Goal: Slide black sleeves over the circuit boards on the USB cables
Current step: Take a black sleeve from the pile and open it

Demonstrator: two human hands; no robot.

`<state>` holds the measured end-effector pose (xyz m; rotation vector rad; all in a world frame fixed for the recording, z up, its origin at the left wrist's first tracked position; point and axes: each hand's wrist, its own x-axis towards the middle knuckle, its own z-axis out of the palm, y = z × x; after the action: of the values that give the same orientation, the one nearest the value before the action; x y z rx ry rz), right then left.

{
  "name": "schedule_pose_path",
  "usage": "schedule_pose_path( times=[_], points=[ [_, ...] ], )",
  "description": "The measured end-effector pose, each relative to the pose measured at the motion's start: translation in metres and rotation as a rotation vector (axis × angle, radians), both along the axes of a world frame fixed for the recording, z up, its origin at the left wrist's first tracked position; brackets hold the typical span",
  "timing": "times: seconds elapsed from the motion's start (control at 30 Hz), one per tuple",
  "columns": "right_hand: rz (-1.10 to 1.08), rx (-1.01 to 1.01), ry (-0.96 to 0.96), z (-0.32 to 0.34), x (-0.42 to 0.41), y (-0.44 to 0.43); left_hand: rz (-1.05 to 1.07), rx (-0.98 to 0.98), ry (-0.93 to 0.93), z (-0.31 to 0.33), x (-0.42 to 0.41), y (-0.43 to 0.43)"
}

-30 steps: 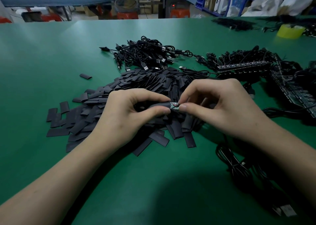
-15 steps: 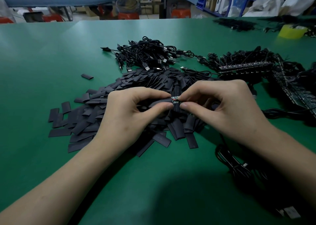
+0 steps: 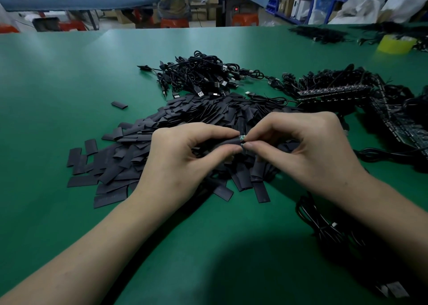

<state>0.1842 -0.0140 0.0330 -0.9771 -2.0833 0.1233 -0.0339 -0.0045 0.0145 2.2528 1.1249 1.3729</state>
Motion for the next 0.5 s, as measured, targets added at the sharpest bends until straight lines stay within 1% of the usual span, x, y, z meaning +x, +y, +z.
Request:
schedule_pose_path(
  times=[0.07, 0.27, 0.5],
  points=[
    [0.006, 0.011, -0.002, -0.0006, 0.0005, 0.0001, -0.003, -0.003, -0.003, -0.0005, 0.0007, -0.0005],
    [0.005, 0.024, -0.022, -0.0032, 0.0018, 0.0020, -0.007, 0.069, 0.078, 0.0003, -0.0001, -0.0011],
    [-0.001, 0.045, 0.020, 0.0017, 0.0037, 0.0014, -0.013, 0.093, 0.021, 0.0032, 0.0006, -0.0019]
  ],
)
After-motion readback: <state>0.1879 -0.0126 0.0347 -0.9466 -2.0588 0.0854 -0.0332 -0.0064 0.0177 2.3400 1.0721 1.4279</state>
